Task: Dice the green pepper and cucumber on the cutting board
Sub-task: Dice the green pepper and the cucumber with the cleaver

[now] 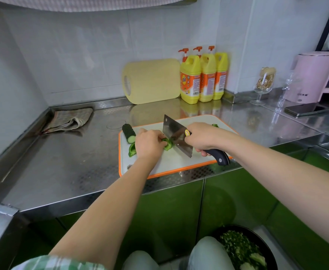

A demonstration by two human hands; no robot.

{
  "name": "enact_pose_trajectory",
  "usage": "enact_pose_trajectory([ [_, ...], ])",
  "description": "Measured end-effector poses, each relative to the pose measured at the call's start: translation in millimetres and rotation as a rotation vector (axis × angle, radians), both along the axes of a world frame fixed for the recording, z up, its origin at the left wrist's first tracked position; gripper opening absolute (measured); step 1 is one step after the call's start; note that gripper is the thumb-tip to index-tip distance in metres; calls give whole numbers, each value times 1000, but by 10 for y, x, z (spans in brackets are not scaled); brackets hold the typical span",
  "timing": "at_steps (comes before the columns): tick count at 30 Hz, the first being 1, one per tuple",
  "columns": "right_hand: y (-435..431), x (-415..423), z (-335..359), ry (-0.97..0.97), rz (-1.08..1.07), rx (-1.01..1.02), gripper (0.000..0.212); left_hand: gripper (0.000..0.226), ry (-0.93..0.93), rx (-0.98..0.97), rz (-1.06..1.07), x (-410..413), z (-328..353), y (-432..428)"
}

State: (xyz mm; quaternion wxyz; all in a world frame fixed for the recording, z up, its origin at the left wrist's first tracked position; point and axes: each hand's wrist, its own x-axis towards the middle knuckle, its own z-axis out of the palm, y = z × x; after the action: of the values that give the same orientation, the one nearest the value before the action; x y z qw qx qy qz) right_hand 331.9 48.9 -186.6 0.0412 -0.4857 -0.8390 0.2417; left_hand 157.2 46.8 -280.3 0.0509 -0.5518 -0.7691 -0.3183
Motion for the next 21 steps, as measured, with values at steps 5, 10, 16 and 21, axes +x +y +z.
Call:
enact_pose_trajectory([
  [5,-73,30,67,-75,18,-17,15,20,10,-5,5,-1,15,5],
  [10,-96,-5,81,-114,22,-35,21,21,-1,-21,7,-2,10,15],
  [16,-9,-161,-208,-119,-14,42,18,17,-42,-6,-7,44,35,-57],
  [21,67,-198,-376,-8,-76,76,13,24,-82,29,9,89,36,-192],
])
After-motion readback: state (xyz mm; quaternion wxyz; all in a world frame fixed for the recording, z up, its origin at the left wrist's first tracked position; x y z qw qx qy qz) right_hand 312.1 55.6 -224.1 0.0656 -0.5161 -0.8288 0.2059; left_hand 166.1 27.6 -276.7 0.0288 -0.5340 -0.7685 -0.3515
